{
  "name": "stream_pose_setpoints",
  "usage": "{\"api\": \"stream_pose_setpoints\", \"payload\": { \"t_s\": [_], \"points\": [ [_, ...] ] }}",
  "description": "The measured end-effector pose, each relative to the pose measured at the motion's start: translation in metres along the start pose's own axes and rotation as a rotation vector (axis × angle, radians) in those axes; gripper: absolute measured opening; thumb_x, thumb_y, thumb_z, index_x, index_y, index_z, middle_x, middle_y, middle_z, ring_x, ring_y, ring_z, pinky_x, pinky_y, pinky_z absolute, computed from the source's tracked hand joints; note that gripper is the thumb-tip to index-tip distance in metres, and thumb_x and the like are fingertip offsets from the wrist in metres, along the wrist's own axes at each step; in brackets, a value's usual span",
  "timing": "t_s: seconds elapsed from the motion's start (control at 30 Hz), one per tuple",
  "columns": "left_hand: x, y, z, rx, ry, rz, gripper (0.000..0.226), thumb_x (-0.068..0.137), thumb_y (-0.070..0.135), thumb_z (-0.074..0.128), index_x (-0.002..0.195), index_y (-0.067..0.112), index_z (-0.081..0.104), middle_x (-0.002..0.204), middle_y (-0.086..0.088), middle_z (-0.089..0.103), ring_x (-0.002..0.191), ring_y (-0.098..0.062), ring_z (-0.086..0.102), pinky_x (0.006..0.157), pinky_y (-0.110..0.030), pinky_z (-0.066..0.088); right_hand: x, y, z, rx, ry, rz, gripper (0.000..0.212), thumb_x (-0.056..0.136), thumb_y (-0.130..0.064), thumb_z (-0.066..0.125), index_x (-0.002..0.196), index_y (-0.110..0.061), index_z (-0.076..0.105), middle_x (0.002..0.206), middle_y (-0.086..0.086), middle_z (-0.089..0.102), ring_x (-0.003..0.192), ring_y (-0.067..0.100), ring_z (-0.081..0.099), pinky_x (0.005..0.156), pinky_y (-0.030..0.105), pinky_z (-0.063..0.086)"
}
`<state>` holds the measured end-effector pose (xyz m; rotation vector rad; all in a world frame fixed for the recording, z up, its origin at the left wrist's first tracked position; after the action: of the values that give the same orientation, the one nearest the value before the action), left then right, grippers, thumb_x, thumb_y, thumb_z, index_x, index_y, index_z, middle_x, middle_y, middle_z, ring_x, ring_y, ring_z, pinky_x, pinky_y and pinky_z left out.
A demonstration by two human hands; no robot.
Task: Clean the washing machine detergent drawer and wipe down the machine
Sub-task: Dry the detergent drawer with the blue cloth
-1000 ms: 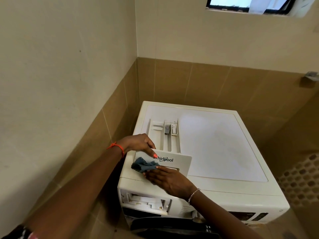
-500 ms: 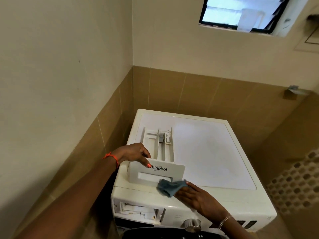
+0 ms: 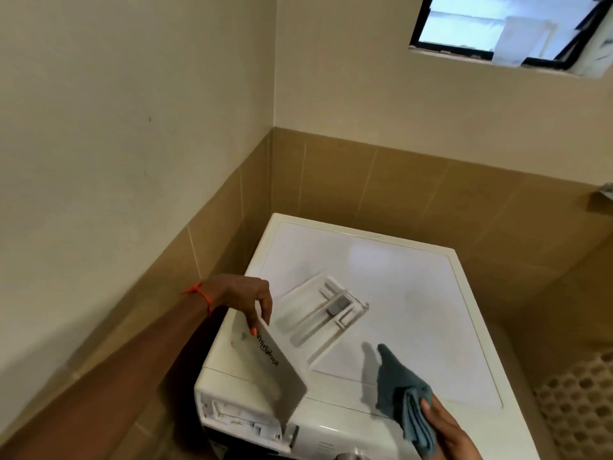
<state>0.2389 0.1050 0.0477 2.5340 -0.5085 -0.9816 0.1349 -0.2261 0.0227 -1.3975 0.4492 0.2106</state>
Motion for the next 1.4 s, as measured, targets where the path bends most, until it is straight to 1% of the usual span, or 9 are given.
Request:
{"api": "stream_pose_setpoints", "payload": {
  "t_s": [0.1,0.23,0.4,0.63,0.8,1.03,1.17,1.27,1.4],
  "points": [
    [0.005,0.004,-0.01,0.05,0.06,0.011,0.027,0.067,0.007,0.079,0.093,0.005,0.072,0.093,0.003,0.064,0.094,-0.013,0.056,0.09,-0.028,0.044,0.03,-0.024,0.035,0.365,-0.437,-0.133,0.049,0.099,-0.01,0.003,0.147,-0.001,0.009,0.153,0.016,0.017,0.143,0.022,0.014,0.118,0.029,0.003],
    [0.001,0.005,-0.02,-0.062,0.245,0.06,0.025,0.073,0.003,0.073,0.092,0.019,0.07,0.122,0.0,0.058,0.118,-0.009,0.042,0.102,-0.025,0.036,0.043,-0.028,0.053,0.428,-0.585,-0.169,0.046,0.097,-0.011,-0.01,0.143,-0.007,-0.006,0.149,0.01,-0.013,0.143,0.019,-0.006,0.116,0.029,-0.012],
    [-0.013,-0.004,-0.017,-0.411,0.484,0.003,0.054,0.089,0.0,0.052,0.135,0.026,0.041,0.154,0.007,0.016,0.142,-0.01,0.011,0.11,-0.025,0.022,0.024,-0.031,0.131,0.068,-0.583,-0.102,0.04,0.091,0.009,0.033,0.108,-0.01,0.065,0.099,-0.01,0.072,0.093,0.001,0.067,0.073,0.011,0.052],
    [-0.011,0.002,0.016,-1.068,0.684,-0.285,0.059,0.097,0.045,0.028,0.149,0.025,0.006,0.158,0.0,0.007,0.144,-0.024,0.013,0.114,-0.042,0.019,0.008,-0.009,0.216,-0.723,-0.636,-0.558,0.036,0.097,-0.025,0.033,0.126,-0.045,0.04,0.14,-0.01,0.044,0.127,0.003,0.043,0.105,0.016,0.037],
    [-0.008,0.005,0.021,-1.074,0.923,-0.275,0.053,0.1,0.028,0.031,0.148,0.017,0.011,0.156,-0.004,0.013,0.142,-0.021,0.019,0.113,-0.032,0.023,0.003,0.014,0.242,-1.044,-0.637,-0.828,0.06,0.087,-0.06,-0.006,0.139,-0.033,0.005,0.146,-0.02,0.007,0.131,-0.023,-0.008,0.113,0.009,-0.006],
    [-0.011,-0.006,0.023,-1.074,0.959,-0.272,0.048,0.101,0.022,0.031,0.147,0.02,0.017,0.155,-0.003,0.02,0.141,-0.022,0.024,0.114,-0.039,0.028,0.023,0.006,0.267,-1.132,-0.563,-0.9,0.078,0.082,-0.054,-0.015,0.146,-0.02,0.014,0.145,-0.015,0.004,0.138,-0.006,0.002,0.111,0.01,-0.01],
    [-0.014,-0.016,0.016,-0.994,0.961,-0.325,0.048,0.101,0.021,0.031,0.147,0.018,0.018,0.154,-0.004,0.023,0.141,-0.021,0.025,0.115,-0.034,0.025,0.027,0.003,0.278,-1.308,-0.444,-0.945,0.042,0.098,-0.03,0.031,0.133,-0.012,0.047,0.133,0.002,0.055,0.125,0.012,0.05,0.111,0.029,0.009],
    [-0.013,-0.017,0.016,-0.996,0.945,-0.327,0.049,0.101,0.023,0.031,0.147,0.019,0.018,0.154,-0.004,0.024,0.141,-0.021,0.026,0.114,-0.034,0.025,0.035,0.004,0.287,-1.291,-0.392,-1.036,0.061,0.078,-0.026,0.067,0.133,-0.013,0.047,0.135,0.005,0.054,0.129,0.016,0.045,0.112,0.033,0.006],
    [-0.016,-0.017,0.013,-0.969,0.94,-0.328,0.049,0.101,0.022,0.032,0.148,0.017,0.018,0.154,-0.005,0.023,0.141,-0.02,0.024,0.113,-0.032,0.023,0.052,-0.004,0.29,-1.313,-0.358,-0.973,0.053,0.089,-0.027,0.052,0.14,-0.014,0.04,0.146,0.003,0.04,0.139,0.016,0.021,0.118,0.035,0.0]
  ]
}}
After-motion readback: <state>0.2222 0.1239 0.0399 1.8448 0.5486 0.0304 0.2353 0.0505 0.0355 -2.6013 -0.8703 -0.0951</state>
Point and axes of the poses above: each hand's wrist, its own x-axis towards the middle knuckle, its own z-axis out of the palm, y = z × x, the point moved 9 cm from there along x, towards the middle knuckle
